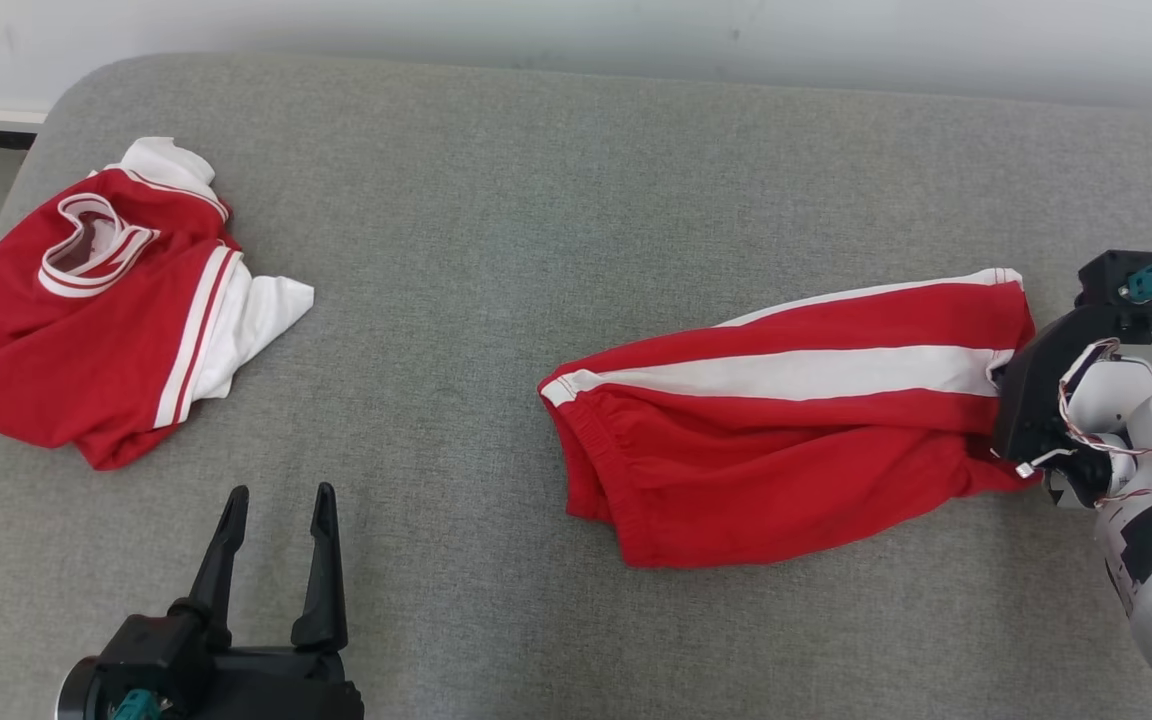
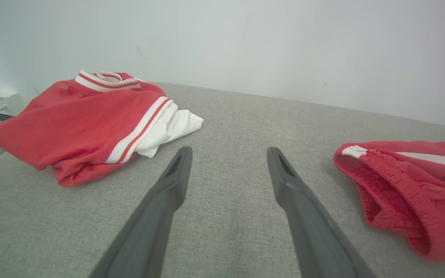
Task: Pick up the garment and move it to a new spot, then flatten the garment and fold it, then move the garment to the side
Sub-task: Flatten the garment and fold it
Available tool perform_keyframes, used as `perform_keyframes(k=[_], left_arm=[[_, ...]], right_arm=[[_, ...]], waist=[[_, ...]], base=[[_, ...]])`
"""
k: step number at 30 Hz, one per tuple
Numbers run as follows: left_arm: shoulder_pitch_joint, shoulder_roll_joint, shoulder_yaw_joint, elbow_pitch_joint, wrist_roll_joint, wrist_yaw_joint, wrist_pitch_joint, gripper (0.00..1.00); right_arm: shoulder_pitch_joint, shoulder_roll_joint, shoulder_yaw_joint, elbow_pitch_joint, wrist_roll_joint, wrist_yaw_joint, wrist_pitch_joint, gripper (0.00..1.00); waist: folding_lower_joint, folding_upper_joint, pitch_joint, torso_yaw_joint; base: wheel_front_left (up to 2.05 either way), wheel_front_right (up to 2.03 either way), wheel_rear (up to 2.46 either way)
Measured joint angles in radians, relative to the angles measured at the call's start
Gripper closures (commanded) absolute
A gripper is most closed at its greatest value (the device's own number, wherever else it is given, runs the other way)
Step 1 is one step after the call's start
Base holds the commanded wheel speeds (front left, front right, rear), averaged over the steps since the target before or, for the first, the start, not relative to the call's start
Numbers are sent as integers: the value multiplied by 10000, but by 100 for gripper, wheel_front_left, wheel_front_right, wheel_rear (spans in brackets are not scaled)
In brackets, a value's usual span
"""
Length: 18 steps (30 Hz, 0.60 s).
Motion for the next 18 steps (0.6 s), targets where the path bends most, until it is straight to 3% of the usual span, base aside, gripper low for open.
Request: perform_keyframes(k=[6, 18], left_arm=[[0, -2, -2, 19, -52, 54, 0, 0], [96, -8, -84, 117, -31, 96, 0, 0]], right_arm=[[120, -79, -15, -92, -188, 36, -426, 100], [138, -1390, -974, 439, -2282, 27, -1622, 100]], waist=[[0, 2, -73, -194], [1, 3, -523, -779]], base=[[0, 0, 0], [0, 0, 0]])
